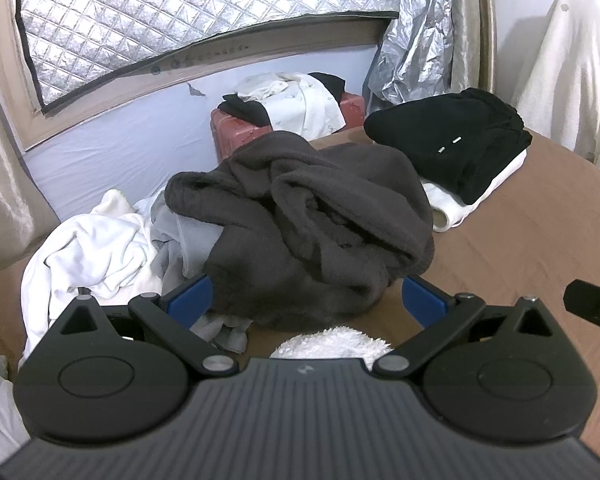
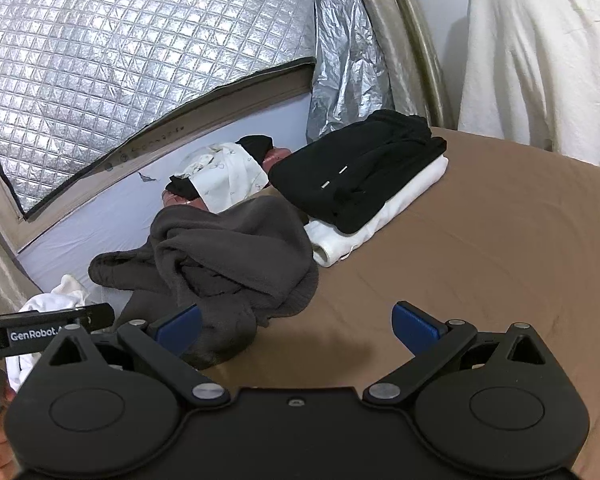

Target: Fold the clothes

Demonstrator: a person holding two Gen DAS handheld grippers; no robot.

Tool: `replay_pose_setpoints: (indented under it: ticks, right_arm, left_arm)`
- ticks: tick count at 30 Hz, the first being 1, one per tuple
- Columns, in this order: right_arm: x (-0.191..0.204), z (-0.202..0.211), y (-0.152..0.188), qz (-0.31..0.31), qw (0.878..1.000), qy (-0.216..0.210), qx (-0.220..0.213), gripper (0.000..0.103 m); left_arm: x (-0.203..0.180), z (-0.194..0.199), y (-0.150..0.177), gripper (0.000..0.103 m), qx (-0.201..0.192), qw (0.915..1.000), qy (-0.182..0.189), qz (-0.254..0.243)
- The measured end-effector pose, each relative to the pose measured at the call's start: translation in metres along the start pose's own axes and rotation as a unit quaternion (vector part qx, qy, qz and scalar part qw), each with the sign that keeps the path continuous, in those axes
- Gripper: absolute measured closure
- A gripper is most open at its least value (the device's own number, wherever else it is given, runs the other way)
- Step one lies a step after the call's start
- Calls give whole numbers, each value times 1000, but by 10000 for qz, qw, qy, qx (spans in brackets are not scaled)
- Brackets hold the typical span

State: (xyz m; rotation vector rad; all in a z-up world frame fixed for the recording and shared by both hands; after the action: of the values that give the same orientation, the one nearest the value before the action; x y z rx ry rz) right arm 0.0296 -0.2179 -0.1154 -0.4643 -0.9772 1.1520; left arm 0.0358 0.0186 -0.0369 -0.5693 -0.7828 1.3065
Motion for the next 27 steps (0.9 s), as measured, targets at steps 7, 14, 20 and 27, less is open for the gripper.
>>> replay_pose_setpoints:
  ticks: [7, 14, 20, 27]
  right_arm:
    - [-1, -1, 1, 32, 10000, -4, 33, 0]
    - [-8, 0, -1, -125, 9996, 174, -176, 0]
    - [-18, -4, -5, -351, 9990, 152, -248, 0]
    - [-24, -7, -5, -202, 9983, 348, -427, 0]
  left_arm:
    - [0, -3, 1, 0, 2, 9999, -97, -29]
    - [0, -9, 3, 0, 70, 10000, -24, -61]
    - [-1, -15, 3, 0, 96, 9999, -27, -77]
    - [9, -32, 0, 0, 0, 9998, -136, 135]
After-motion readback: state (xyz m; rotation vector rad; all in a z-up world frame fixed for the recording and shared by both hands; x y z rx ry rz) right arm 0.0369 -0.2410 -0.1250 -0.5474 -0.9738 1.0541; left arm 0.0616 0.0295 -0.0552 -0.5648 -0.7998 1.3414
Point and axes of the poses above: each gripper's, at about its wrist camera, not at the fingertips, and z roughly against the way its jaws point, x to its left, y to its underside, the point moved 5 cm from there along -z, roughly the way its jaws point, and after that the axes turned 6 degrees about -z, right-handed, at the moved point
